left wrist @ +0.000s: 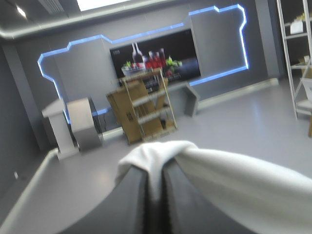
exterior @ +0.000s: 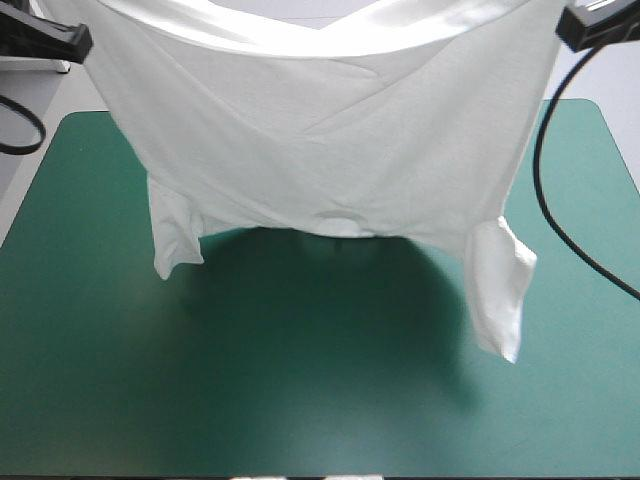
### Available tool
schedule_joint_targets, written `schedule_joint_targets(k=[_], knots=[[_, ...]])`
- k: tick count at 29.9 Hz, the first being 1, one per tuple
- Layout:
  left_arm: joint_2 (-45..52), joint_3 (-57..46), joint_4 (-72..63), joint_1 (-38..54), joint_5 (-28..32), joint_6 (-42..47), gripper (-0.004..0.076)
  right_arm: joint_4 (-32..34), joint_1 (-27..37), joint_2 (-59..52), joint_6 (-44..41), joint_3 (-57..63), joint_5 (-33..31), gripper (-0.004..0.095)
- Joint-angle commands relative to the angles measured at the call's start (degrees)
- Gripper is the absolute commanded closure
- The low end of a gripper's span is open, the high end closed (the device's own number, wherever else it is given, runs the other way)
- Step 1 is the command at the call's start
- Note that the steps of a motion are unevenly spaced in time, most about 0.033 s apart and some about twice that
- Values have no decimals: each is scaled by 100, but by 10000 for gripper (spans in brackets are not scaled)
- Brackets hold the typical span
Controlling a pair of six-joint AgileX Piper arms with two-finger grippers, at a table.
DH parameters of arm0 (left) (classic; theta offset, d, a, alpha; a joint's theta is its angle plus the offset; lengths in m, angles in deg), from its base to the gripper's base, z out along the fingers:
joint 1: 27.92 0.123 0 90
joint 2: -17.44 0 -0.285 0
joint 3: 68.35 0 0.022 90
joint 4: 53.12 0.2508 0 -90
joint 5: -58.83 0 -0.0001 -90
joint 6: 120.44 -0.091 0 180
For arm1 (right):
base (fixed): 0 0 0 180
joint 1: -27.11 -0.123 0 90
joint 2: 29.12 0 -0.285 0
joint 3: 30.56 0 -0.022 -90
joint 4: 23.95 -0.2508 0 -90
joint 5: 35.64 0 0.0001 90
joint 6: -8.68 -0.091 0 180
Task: Fold the cloth
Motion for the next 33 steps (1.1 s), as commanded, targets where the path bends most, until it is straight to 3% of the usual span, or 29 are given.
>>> schedule_joint_targets(k=[1,7,14,23,33], knots=[[162,676,-17,-19,710,-196,704,-47,5,-117,78,-732,763,921],[317,1404,-17,-19,1081,-196,704,-47,5,-117,322,-1557,1169,922],[353,1462,334,-19,1372,-196,705,-47,5,-6,387,-1603,1451,925],[-712,1462,786,-19,1399,-144,704,-66,5,941,387,-1603,2148,925],[-1911,1462,705,-9,2434,72,704,-405,5,2238,387,-1603,3497,925]])
